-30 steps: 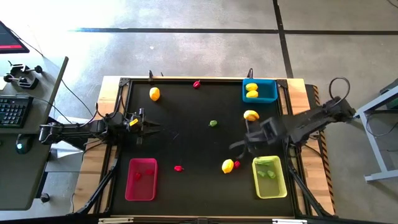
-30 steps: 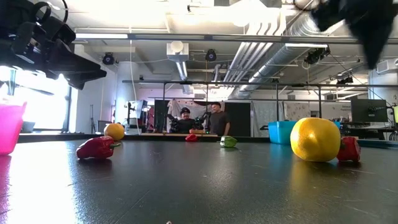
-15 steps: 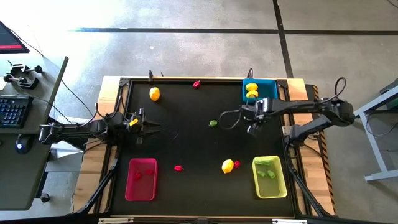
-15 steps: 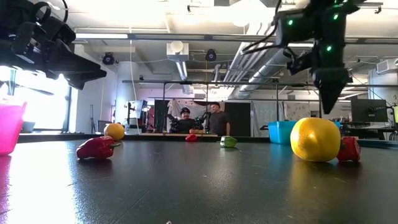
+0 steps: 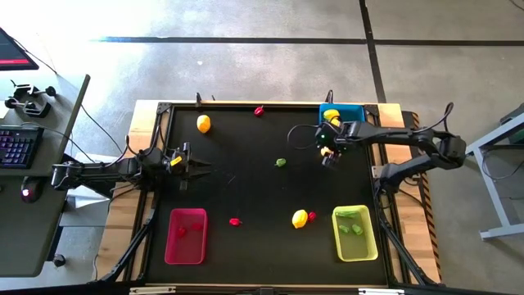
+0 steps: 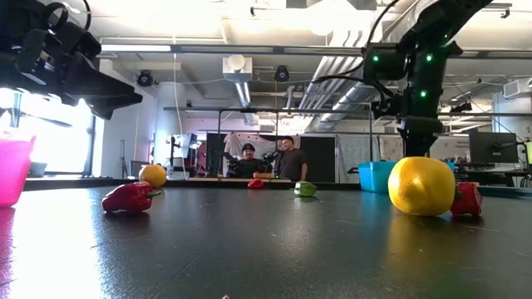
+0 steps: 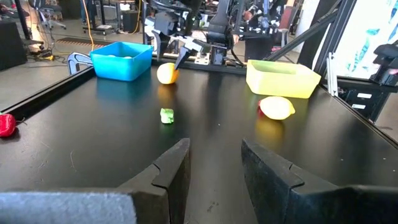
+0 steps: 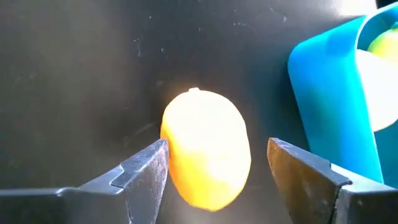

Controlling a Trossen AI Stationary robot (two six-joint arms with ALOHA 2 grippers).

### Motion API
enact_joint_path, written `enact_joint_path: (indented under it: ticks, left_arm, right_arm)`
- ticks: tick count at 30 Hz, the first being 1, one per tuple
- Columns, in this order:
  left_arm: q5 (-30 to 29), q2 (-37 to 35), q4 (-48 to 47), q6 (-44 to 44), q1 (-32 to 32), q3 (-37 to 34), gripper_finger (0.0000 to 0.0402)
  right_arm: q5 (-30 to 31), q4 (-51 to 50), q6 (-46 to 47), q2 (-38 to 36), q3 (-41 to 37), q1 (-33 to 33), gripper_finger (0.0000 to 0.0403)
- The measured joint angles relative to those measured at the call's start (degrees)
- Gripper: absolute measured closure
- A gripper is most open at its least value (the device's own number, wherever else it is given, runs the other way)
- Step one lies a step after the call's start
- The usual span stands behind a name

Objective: Sort produce into baskets
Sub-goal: Put the yellow lemon into the blue bin

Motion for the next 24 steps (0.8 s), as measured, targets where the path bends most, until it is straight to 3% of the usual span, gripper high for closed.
enact_joint_path:
  ticks: [7,17,24]
  left_arm:
    - [0.00,0.02,-0.01,-0.01,0.00,0.00,0.0275]
    - [0.00,0.02,-0.01,-0.01,0.00,0.00,0.0275]
    - [0.00,0.02,-0.01,-0.01,0.00,0.00,0.0275]
  right_arm:
    - [-2.84,3.99,0.38,0.02,-2.62,-1.88,0.0153]
    - [-4.12,3.86,0.51,0.00,-2.67,-1.83,0.0252]
    - [-9.21,3.86,3.32,0.07,-1.46,-1.81,0.0263]
